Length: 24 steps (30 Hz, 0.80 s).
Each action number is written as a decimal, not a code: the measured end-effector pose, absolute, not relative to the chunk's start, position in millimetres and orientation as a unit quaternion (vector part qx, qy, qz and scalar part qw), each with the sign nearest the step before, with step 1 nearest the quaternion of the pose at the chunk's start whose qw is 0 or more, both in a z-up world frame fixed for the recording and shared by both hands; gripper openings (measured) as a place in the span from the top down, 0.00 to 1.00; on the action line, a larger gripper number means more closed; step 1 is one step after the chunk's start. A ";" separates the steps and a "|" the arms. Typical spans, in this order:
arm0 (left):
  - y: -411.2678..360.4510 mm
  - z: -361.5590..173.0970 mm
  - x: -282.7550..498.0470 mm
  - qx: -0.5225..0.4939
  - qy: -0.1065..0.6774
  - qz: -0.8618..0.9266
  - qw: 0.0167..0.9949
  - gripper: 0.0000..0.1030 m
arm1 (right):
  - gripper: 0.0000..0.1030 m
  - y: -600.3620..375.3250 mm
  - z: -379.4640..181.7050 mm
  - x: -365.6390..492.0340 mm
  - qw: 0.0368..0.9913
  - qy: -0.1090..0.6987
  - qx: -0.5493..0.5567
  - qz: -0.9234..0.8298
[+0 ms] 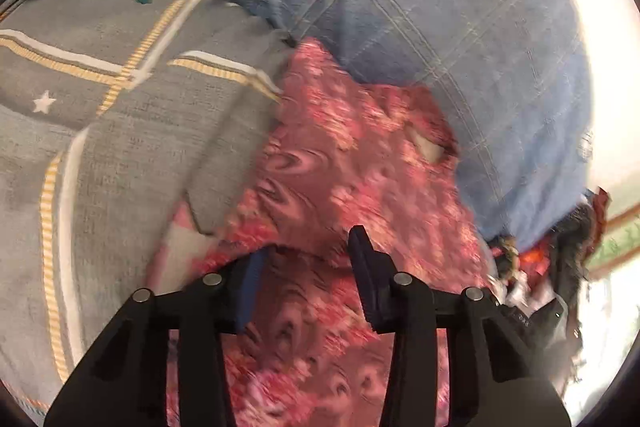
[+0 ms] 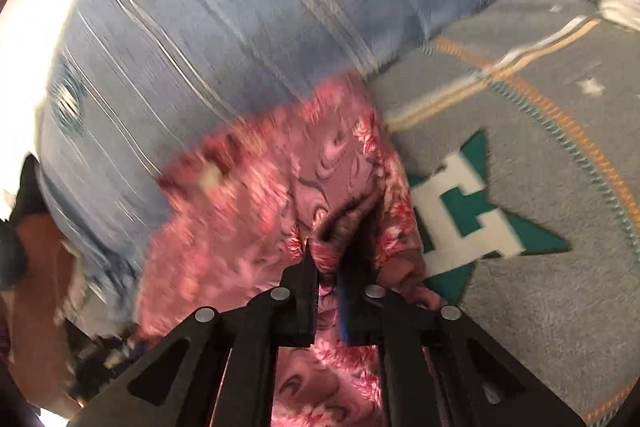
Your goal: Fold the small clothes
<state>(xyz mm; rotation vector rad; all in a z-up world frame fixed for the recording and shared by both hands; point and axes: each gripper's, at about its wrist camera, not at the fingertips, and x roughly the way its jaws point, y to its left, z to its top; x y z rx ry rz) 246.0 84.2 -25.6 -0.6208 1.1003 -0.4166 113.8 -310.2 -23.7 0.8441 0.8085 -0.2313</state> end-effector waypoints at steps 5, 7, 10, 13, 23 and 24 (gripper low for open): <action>56.8 3.3 226.1 -0.244 0.466 -0.278 0.804 0.26 | 0.62 -302.5 -5.8 85.3 0.862 0.322 0.381 -0.089; 40.8 -6.4 229.5 -0.192 0.493 -0.246 0.812 0.26 | 0.62 -295.0 -32.4 97.4 0.836 0.398 0.370 -0.076; 26.6 -18.9 229.5 -0.130 0.505 -0.225 0.823 0.26 | 0.60 -271.1 -32.1 91.3 0.873 0.376 0.301 -0.080; 13.1 -16.2 223.7 -0.083 0.503 -0.213 0.834 0.26 | 0.61 -260.7 -22.4 91.2 0.876 0.392 0.260 -0.102; -6.9 -22.3 209.8 0.016 0.477 -0.192 0.857 0.24 | 0.47 -213.9 -19.3 31.2 0.896 0.413 0.131 -0.096; -10.0 -23.8 208.3 0.028 0.474 -0.188 0.860 0.24 | 0.45 -209.0 -19.0 27.7 0.898 0.412 0.118 -0.098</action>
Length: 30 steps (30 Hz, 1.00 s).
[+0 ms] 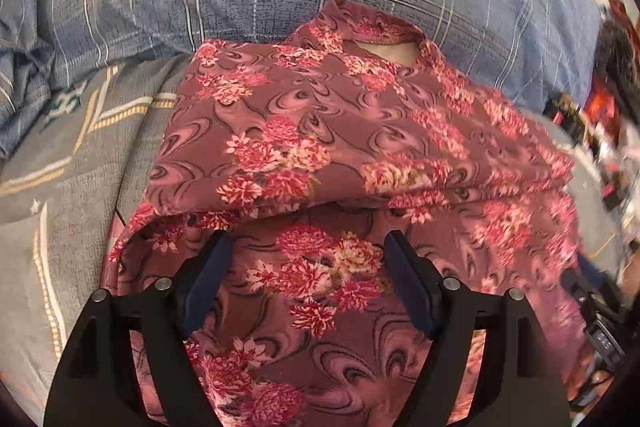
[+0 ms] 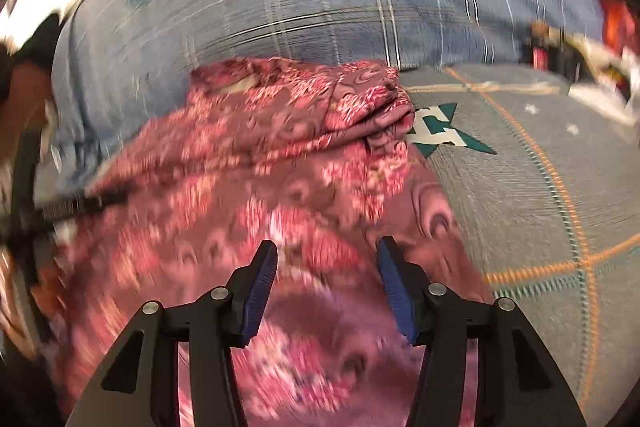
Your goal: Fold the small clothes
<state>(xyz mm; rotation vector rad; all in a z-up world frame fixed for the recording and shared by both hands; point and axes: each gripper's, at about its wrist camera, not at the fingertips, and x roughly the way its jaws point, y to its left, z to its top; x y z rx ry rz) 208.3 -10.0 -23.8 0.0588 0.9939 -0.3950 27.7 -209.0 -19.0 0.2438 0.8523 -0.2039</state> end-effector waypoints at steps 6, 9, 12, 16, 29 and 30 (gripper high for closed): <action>-21.3 -24.8 194.1 0.062 0.478 -0.159 0.861 0.20 | 0.25 -193.0 -20.4 34.6 0.894 0.431 0.072 -0.097; -17.4 -22.6 185.8 0.058 0.502 -0.154 0.849 0.20 | 0.24 -189.6 -19.9 35.8 0.888 0.444 0.066 -0.102; -3.8 -14.8 170.4 0.052 0.528 -0.169 0.831 0.21 | 0.21 -193.2 -16.1 25.1 0.873 0.473 0.073 -0.088; 38.5 -2.4 142.3 0.060 0.544 -0.163 0.821 0.21 | 0.22 -205.7 -6.1 -6.2 0.850 0.517 0.078 -0.064; 125.1 -37.0 25.7 0.018 0.616 -0.203 0.761 0.21 | 0.22 -276.0 -5.9 -141.3 0.822 0.526 0.208 -0.060; 123.0 -36.5 22.4 0.024 0.610 -0.202 0.766 0.20 | 0.22 -274.1 -9.9 -144.5 0.821 0.528 0.211 -0.055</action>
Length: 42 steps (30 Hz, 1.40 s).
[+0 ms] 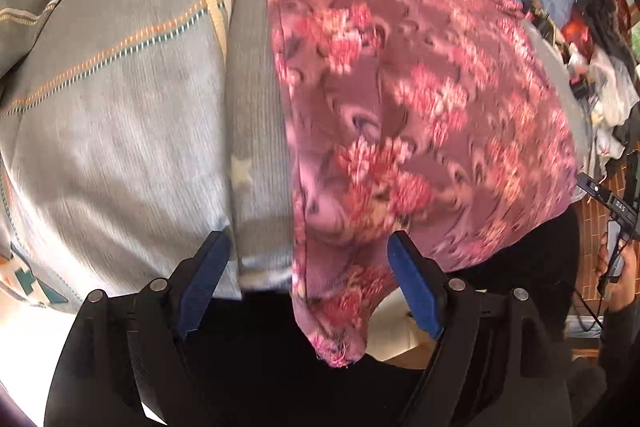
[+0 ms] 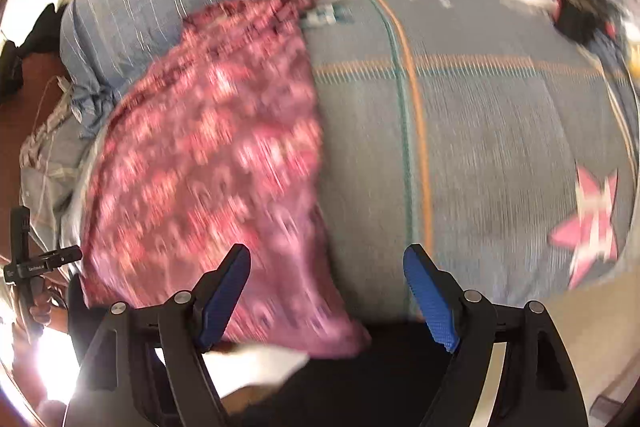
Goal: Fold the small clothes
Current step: 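Grasp the hem with both grippers and lift it toward the collar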
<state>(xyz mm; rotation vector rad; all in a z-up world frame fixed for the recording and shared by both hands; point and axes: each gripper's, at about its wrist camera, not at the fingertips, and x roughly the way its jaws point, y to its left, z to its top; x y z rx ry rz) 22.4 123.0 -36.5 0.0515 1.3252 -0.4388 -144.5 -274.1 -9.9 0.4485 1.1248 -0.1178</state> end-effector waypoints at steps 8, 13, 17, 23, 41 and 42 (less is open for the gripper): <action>106.7 -49.2 0.7 0.053 0.647 -0.209 0.732 0.21 | 0.50 -231.4 -32.6 -152.9 0.819 0.547 0.170 0.021; 103.2 -72.7 -2.3 0.040 0.681 -0.201 0.703 0.96 | 0.91 -231.3 -29.2 -155.2 0.822 0.544 0.162 0.040; 103.3 -42.9 -12.8 0.023 0.646 -0.242 0.724 0.97 | 0.92 -231.9 -12.5 -160.7 0.832 0.518 0.185 0.077; 112.4 13.7 0.7 -0.092 0.579 -0.317 0.745 0.97 | 0.92 -251.5 16.0 -156.2 0.842 0.435 0.298 0.113; 153.9 39.0 108.4 -0.264 0.516 -0.285 0.764 0.97 | 0.92 -294.0 48.1 -83.4 0.850 0.319 0.403 0.110; 154.2 40.2 118.2 -0.270 0.510 -0.280 0.767 0.97 | 0.92 -296.8 50.9 -74.7 0.853 0.314 0.403 0.109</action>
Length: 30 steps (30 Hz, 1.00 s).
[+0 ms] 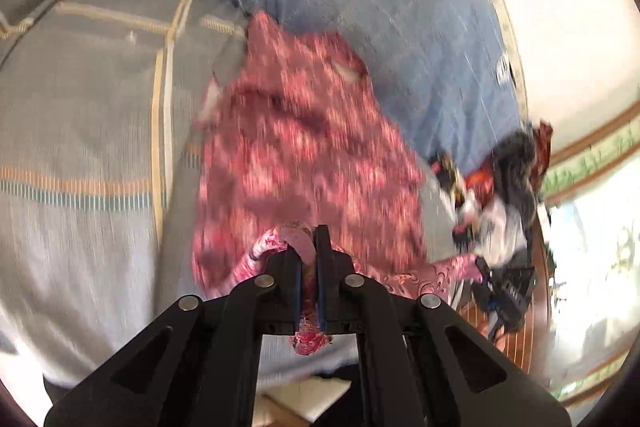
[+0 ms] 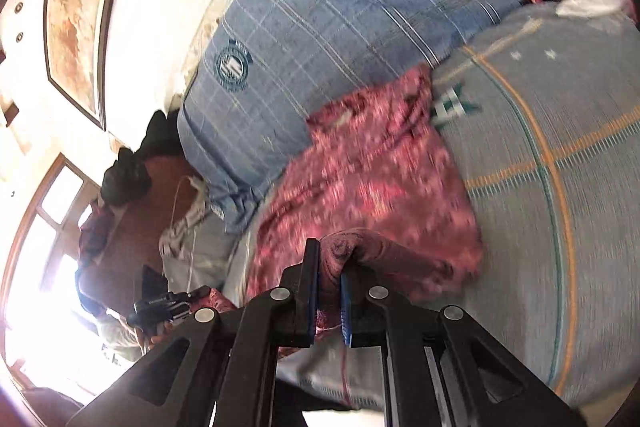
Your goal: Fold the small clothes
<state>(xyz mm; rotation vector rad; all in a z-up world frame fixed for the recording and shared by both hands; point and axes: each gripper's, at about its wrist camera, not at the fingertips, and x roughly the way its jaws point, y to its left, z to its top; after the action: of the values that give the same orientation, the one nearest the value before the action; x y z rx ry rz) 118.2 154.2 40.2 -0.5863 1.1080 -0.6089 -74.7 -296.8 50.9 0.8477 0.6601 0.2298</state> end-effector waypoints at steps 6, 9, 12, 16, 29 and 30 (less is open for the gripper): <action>154.3 40.4 199.0 -0.311 0.492 -0.253 0.773 0.97 | 0.92 -317.6 51.6 -4.1 0.852 0.293 0.422 0.097; 149.5 34.6 239.9 -0.330 0.493 -0.246 0.767 0.97 | 0.92 -329.2 37.0 40.3 0.845 0.303 0.434 0.081; 140.1 28.6 276.5 -0.340 0.494 -0.240 0.763 0.97 | 0.92 -342.2 21.0 73.6 0.834 0.306 0.455 0.066; 127.6 14.3 320.9 -0.349 0.504 -0.225 0.757 0.97 | 0.92 -362.4 0.0 111.1 0.819 0.295 0.489 0.046; 107.3 -26.9 406.3 -0.393 0.560 -0.164 0.711 0.93 | 0.87 -405.9 -43.1 182.1 0.754 0.285 0.592 0.000; 111.8 -23.3 406.8 -0.413 0.552 -0.171 0.704 0.83 | 0.86 -409.5 -42.6 181.8 0.749 0.281 0.600 -0.006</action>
<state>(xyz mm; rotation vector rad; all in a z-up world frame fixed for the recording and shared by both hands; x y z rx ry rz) 406.8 111.8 -23.3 -0.9179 1.2268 -0.3801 181.8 -409.5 -42.6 1.3109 0.6139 -0.0140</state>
